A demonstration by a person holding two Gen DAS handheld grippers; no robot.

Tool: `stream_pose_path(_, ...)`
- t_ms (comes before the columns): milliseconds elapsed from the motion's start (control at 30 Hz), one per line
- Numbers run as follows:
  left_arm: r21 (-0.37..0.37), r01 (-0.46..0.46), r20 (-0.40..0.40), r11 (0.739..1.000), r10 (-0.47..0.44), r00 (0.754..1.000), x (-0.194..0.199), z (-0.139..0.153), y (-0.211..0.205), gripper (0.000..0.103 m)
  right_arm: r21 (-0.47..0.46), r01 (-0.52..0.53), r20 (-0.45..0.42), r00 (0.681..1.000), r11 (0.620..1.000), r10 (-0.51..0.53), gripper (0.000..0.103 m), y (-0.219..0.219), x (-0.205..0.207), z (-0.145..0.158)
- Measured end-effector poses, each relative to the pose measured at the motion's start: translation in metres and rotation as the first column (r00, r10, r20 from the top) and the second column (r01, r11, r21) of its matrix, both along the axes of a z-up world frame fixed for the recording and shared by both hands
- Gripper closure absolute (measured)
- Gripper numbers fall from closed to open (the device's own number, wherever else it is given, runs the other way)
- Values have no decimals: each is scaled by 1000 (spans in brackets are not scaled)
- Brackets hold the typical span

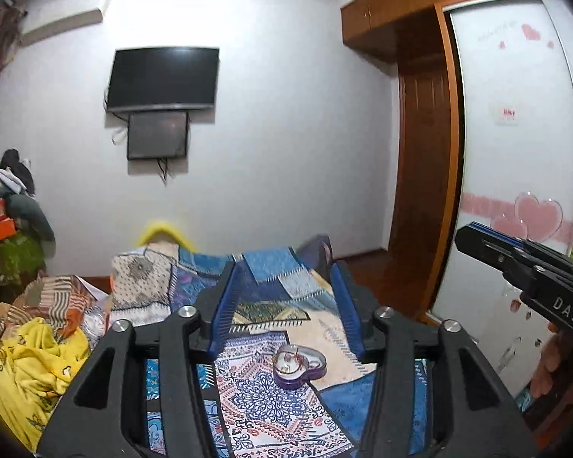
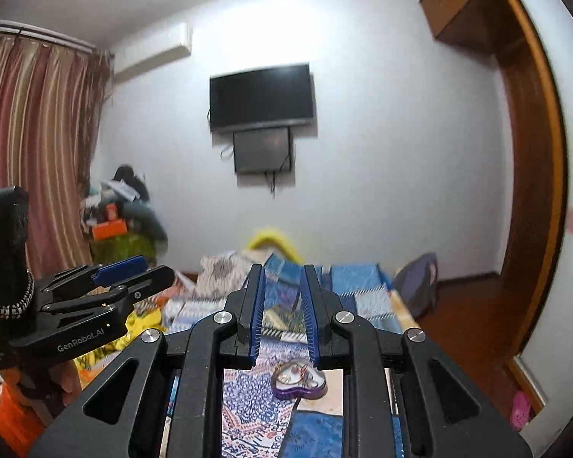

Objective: Organize jewelry

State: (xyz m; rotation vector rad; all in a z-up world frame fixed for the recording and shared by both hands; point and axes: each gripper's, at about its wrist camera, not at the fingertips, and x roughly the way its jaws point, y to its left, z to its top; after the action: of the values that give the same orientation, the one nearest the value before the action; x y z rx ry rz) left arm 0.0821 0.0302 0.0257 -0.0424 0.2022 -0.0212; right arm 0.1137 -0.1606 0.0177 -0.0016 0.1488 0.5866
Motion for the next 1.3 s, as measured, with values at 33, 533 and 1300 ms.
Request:
stream_pose_path(33, 0, -10, 19, 1000, 10, 1000, -7, 1, -1, 48, 9, 6, 7, 1000, 1000, -6, 83, 0, -4, 0)
stream_pose_path(533, -10, -99, 69, 995, 99, 993, -39, -11, -1, 3, 41, 147, 54, 987, 988, -149, 16, 8, -31, -14)
stream_pose_path(1300, -20, -95, 56, 995, 96, 994, -47, -17, -6, 3, 10, 153, 27, 988, 988, -153, 16, -1, -40, -19)
